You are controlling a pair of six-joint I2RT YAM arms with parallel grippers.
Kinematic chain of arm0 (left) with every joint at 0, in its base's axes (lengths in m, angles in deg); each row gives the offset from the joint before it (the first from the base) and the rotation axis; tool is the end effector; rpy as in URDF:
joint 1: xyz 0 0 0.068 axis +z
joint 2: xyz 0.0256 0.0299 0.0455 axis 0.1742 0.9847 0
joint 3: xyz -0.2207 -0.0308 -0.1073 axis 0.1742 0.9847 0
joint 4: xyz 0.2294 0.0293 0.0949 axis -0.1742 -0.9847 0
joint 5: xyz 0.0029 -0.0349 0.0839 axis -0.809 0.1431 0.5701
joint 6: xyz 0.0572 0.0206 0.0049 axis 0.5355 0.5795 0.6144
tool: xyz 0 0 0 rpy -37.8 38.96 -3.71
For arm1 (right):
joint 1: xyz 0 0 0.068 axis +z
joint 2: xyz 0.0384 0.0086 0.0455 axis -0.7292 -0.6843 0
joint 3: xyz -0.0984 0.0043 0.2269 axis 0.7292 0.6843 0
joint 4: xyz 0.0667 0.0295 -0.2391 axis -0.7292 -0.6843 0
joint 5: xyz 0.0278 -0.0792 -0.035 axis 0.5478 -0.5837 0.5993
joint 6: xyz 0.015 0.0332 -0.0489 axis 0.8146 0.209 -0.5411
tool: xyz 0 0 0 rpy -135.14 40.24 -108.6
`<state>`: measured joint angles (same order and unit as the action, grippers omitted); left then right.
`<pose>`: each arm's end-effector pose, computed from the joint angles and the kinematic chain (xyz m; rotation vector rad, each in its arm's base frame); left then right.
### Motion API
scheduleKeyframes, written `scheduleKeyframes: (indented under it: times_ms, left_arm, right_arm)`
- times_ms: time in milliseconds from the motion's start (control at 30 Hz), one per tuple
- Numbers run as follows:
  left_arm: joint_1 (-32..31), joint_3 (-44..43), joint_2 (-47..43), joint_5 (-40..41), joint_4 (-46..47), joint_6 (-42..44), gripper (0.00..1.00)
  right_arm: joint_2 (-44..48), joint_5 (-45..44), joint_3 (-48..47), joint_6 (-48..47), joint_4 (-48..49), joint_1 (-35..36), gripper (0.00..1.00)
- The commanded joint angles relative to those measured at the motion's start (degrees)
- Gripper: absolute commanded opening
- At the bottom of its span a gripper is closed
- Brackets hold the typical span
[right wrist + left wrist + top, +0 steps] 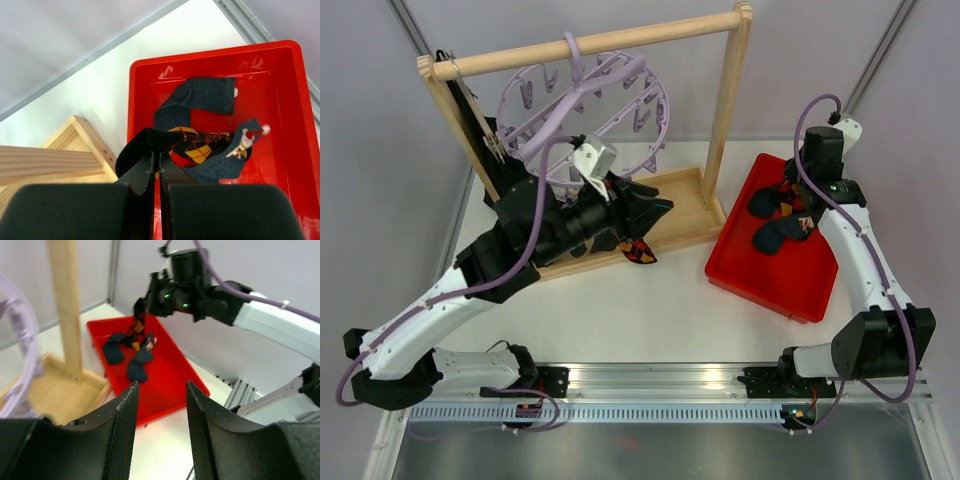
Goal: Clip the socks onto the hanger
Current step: Pick up the sock from the bin.
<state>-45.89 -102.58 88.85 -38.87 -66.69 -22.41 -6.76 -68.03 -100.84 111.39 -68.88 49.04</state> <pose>0.1251 -0.1809 0.4726 0.5143 1.5261 -0.9509 0.3170 -0.0037 0.3334 0.6469 1.9199 -0.0477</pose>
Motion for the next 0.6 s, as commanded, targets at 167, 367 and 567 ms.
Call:
scheduleKeyframes:
  times_ms: [167,367,567]
  left_arm:
    - [-8.41,3.73,9.28,5.45,24.49,9.76,0.5]
    - [-9.21,6.84,17.53,5.45,40.19,13.55,0.51]
    - [-9.12,3.32,27.38,7.64,46.43,18.37,0.56]
  right_arm:
    - [5.78,6.14,-5.24,0.4,-5.1,-0.28,0.0]
    - [9.65,9.21,-8.14,0.39,-9.32,-0.28,0.0]
    - [12.46,17.82,-8.76,1.45,-10.99,-0.28,0.0]
